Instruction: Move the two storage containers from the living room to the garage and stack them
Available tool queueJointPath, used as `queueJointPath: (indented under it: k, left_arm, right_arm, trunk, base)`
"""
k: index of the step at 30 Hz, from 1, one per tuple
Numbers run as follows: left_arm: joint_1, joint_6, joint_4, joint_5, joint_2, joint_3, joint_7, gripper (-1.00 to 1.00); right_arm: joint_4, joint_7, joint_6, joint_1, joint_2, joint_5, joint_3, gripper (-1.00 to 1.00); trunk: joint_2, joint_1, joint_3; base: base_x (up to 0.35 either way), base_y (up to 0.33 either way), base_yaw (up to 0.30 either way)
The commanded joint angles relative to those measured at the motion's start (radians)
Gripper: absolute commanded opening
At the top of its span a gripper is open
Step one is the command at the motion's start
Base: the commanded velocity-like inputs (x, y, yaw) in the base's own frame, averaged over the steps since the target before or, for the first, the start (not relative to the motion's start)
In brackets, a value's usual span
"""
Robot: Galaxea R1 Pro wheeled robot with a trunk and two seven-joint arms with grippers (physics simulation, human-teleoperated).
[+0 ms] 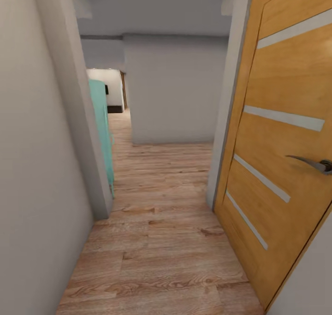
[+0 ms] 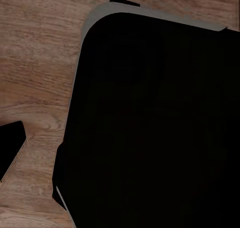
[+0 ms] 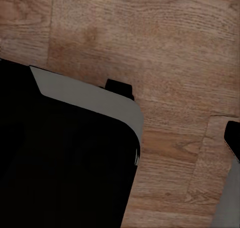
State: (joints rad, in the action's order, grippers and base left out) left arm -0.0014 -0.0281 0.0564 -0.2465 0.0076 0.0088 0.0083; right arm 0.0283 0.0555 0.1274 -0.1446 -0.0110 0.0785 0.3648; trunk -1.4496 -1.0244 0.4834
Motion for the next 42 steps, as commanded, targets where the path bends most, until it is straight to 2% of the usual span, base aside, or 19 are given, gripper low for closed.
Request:
queueJointPath:
  k: [1, 14, 29, 42]
  left_arm:
    - [0.000, -0.002, 0.000, -0.004, 0.000, 0.000, 0.001, 1.00]
    - [0.000, -0.001, 0.000, -0.004, -0.002, 0.000, 0.001, 1.00]
    - [0.000, 0.001, -0.001, -0.004, -0.004, 0.000, 0.002, 1.00]
    - [0.000, -0.001, -0.001, -0.005, -0.003, 0.000, 0.002, 1.00]
  right_arm:
    - [0.003, 0.003, 0.006, -0.001, -0.001, 0.009, 0.008, 1.00]
    - [0.004, 0.003, 0.006, -0.001, 0.000, 0.007, 0.008, 1.00]
    - [0.003, 0.003, 0.006, -0.001, 0.000, 0.007, 0.008, 1.00]
    - [0.003, 0.003, 0.007, -0.001, 0.000, 0.006, 0.008, 1.00]
  trunk:
    - [0.000, -0.001, 0.001]
    - [0.000, -0.001, 0.001]
    - [0.000, -0.001, 0.001]
    - [0.000, -0.001, 0.001]
  base:
    - [0.323, 0.081, 0.000]
    - [0.323, 0.072, 0.136]
    - [0.323, 0.003, 0.008]
    - [0.323, -0.088, 0.000]
